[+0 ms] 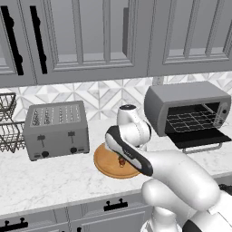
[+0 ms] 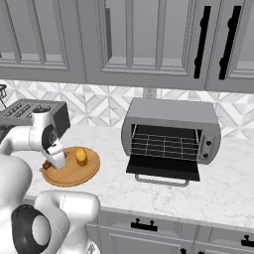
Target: Pick up the kebab skewer and baguette bread, and place them inside the toaster oven. Close the toaster oven door and start by setting the timer.
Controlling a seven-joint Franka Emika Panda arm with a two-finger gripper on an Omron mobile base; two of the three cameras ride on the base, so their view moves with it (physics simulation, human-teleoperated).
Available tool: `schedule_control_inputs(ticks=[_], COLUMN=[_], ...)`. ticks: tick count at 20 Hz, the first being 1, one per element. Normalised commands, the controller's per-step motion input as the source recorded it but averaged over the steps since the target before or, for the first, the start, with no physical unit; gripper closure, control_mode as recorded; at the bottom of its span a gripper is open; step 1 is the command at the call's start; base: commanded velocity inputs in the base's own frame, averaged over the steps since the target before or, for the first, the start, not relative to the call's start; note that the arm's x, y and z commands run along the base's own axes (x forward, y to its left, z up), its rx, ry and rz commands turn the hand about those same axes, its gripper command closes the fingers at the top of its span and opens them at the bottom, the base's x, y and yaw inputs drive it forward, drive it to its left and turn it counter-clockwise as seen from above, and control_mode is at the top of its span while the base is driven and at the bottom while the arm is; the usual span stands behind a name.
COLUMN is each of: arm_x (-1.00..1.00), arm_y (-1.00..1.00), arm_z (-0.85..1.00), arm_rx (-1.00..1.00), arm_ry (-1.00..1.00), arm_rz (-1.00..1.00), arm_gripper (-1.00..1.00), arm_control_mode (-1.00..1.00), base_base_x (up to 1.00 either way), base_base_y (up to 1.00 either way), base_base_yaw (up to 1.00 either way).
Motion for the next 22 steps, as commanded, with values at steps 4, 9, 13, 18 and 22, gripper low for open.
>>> schedule_control_inputs(ticks=[4,9,13,18,22], arm_x=[-0.12,-0.11,-0.04,-0.01,-0.01], arm_y=[-0.14,-0.16,-0.1,-0.1,-0.38], arm_z=[0.34,0.25,0.21,0.17,0.36], arm_rx=[0.0,0.0,0.0,0.0,0.01], arm_ry=[0.0,0.0,0.0,0.0,0.0], arm_rz=[-0.12,-0.13,-0.12,-0.12,-0.14], arm_gripper=[1.0,1.0,1.0,1.0,1.0], arm_control_mode=[-1.0,-1.0,-1.0,-1.0,-1.0], base_base_x=[0.0,0.0,0.0,0.0,0.0], base_base_y=[0.0,0.0,0.0,0.0,0.0], base_base_yaw=[0.0,0.0,0.0,0.0,0.0])
